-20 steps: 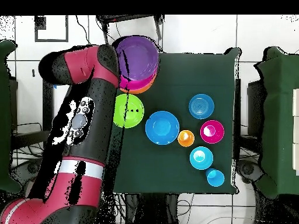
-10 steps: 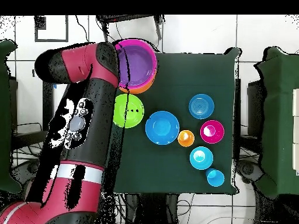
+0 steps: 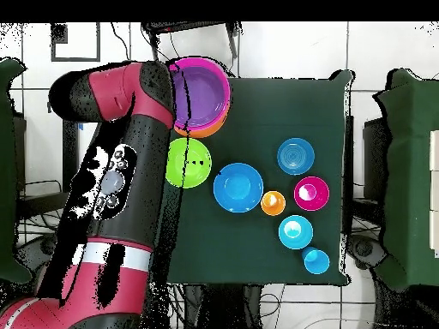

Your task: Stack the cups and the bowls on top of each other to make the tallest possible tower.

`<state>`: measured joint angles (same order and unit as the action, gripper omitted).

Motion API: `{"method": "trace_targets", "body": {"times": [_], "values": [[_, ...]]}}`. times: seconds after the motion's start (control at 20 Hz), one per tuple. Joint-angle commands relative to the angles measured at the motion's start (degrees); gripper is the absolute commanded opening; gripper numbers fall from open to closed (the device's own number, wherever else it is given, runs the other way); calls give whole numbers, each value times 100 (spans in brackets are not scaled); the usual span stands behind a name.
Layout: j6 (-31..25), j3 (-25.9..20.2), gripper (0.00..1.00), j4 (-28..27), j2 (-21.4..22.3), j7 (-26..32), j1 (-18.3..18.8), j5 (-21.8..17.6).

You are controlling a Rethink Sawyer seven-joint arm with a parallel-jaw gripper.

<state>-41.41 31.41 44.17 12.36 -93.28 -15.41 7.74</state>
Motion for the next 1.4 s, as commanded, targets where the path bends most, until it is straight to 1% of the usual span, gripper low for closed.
{"method": "trace_targets", "body": {"times": [0.05, 0.45, 0.8, 1.1, 1.4], "values": [[-75, -576, 100, 323, -103, -54, -42, -393], [-387, -547, 100, 152, -79, 35, -60, -352], [-521, -532, 100, 37, -90, 17, -97, -313], [-530, -543, 100, 109, -37, -4, -162, -309], [-400, -621, 100, 360, 84, 29, -265, -327]]}}
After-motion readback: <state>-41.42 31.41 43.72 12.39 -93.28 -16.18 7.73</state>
